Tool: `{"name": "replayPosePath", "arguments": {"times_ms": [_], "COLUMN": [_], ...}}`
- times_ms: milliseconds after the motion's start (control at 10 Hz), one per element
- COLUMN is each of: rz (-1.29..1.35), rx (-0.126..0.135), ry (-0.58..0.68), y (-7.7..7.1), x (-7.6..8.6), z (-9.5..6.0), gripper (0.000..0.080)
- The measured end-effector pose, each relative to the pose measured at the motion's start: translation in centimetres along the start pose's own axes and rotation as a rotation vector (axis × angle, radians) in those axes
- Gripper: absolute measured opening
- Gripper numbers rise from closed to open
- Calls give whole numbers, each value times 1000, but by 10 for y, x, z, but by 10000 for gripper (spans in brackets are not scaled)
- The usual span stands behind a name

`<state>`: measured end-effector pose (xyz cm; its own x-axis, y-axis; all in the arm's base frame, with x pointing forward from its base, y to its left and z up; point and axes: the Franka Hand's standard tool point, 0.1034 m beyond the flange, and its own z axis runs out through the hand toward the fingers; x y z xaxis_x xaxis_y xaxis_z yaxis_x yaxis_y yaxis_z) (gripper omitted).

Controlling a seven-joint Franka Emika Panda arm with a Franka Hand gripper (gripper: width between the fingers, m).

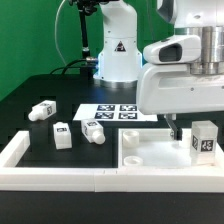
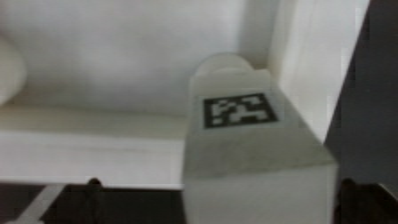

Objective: Assemble one leg

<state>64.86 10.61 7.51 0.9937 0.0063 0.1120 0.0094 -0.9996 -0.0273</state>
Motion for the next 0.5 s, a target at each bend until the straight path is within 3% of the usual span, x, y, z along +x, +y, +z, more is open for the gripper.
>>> {"name": "replayPosePath", "arguments": {"times_ms": [100,200,300,400,500], "rz": [11,19,97,172,242], "rx": [0,0,0,0,1], "ry": [0,0,0,0,-1], "y": [0,1,0,0,0], "x": [0,0,0,0,0], "z": [0,0,0,0,1], "gripper": [556,556,351,285,285]}}
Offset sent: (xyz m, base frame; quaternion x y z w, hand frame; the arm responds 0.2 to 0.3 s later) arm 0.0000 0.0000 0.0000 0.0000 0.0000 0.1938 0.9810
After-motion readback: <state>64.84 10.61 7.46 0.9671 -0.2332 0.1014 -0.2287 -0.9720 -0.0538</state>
